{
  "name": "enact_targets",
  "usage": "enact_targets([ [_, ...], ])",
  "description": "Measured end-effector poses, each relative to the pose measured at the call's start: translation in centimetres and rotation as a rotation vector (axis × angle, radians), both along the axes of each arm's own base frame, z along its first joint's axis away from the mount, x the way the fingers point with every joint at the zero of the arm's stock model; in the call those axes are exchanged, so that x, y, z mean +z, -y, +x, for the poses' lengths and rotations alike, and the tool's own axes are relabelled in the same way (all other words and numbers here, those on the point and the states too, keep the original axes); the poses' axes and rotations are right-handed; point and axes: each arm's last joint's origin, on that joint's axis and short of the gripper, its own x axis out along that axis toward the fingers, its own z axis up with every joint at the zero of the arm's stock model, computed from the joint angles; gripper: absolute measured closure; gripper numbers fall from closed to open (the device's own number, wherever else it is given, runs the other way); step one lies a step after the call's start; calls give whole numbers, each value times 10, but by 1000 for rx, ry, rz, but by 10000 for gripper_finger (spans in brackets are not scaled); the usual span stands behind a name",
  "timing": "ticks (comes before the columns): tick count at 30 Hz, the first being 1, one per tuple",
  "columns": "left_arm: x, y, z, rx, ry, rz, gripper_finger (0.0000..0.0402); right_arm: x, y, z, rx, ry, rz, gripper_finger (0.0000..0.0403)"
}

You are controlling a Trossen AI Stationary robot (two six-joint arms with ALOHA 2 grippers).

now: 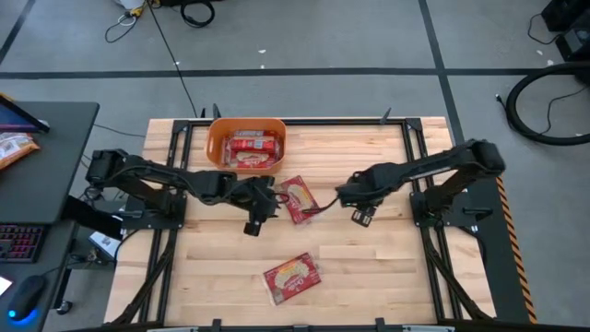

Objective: Sort popcorn bags into baskets
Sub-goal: Put the red popcorn bag into the orange bin

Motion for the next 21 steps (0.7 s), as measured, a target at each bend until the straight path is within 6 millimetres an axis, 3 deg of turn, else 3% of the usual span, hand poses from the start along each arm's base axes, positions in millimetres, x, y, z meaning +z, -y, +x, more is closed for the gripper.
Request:
enact_targets([
  [3, -6, 0, 8, -50, 24, 65, 279, 13, -5, -13, -20, 94, -12, 234],
  [12, -53, -3, 26, -143, -110, 296, 279, 47, -14, -32, -98, 395, -47, 234],
  [21, -76, -17, 35, -80, -162, 411, 279, 61, -22, -36, -128, 549, -28, 234],
])
